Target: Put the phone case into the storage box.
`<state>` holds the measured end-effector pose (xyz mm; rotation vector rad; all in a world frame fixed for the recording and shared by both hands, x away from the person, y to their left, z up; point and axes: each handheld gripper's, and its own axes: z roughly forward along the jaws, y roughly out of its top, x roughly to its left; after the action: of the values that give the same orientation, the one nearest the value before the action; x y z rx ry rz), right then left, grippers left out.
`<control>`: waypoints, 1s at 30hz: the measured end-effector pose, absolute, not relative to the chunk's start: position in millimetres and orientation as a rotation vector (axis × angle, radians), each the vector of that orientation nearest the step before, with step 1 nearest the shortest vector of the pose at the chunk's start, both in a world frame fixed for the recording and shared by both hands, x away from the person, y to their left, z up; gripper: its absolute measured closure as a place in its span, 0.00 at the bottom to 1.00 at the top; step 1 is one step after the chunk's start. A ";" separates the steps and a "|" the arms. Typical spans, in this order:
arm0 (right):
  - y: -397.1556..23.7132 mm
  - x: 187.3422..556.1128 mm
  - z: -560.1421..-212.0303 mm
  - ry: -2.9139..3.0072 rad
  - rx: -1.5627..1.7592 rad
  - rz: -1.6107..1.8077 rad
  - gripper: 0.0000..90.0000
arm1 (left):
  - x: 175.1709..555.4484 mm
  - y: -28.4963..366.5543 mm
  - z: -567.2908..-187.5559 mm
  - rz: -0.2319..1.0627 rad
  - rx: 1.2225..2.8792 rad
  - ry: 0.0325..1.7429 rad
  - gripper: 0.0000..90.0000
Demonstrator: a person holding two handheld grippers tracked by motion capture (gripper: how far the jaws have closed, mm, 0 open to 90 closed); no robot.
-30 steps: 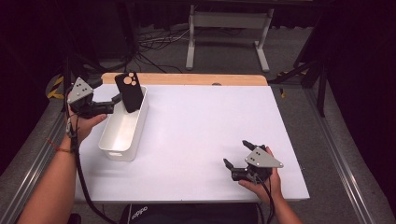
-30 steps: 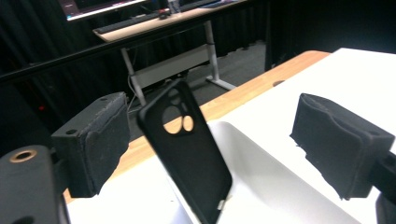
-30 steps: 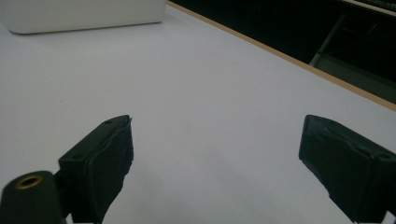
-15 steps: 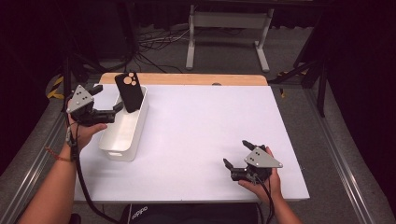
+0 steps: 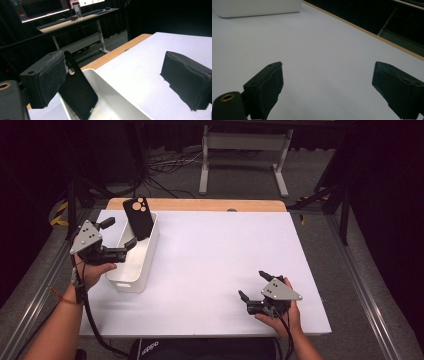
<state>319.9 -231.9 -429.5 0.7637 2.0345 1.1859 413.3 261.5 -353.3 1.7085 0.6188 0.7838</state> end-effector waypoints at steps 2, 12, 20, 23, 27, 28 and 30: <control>-231.7 319.9 -429.4 2.034 0.762 1.187 0.12 | 408.3 258.5 -354.0 0.776 1.707 0.603 0.08; -230.9 318.8 -428.7 2.033 0.755 1.185 0.12 | 390.8 248.2 -355.1 0.773 1.709 0.548 0.08; -230.9 319.6 -428.2 2.032 0.757 1.181 0.12 | 378.2 243.3 -357.1 0.750 1.696 0.491 0.08; -230.3 320.4 -428.2 2.036 0.755 1.182 0.12 | 373.9 243.3 -358.9 0.732 1.695 0.481 0.07; -230.3 320.5 -427.7 2.036 0.754 1.184 0.12 | 369.5 242.2 -361.4 0.726 1.704 0.482 0.07; -230.5 320.8 -427.5 2.037 0.752 1.183 0.12 | 367.9 242.1 -362.4 0.721 1.706 0.482 0.07; -230.9 321.3 -427.2 2.034 0.754 1.186 0.12 | 364.6 241.4 -363.8 0.718 1.710 0.484 0.07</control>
<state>321.3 -230.9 -427.2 0.7536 2.0340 1.1859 364.6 241.4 -363.8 1.7102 0.4839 0.7183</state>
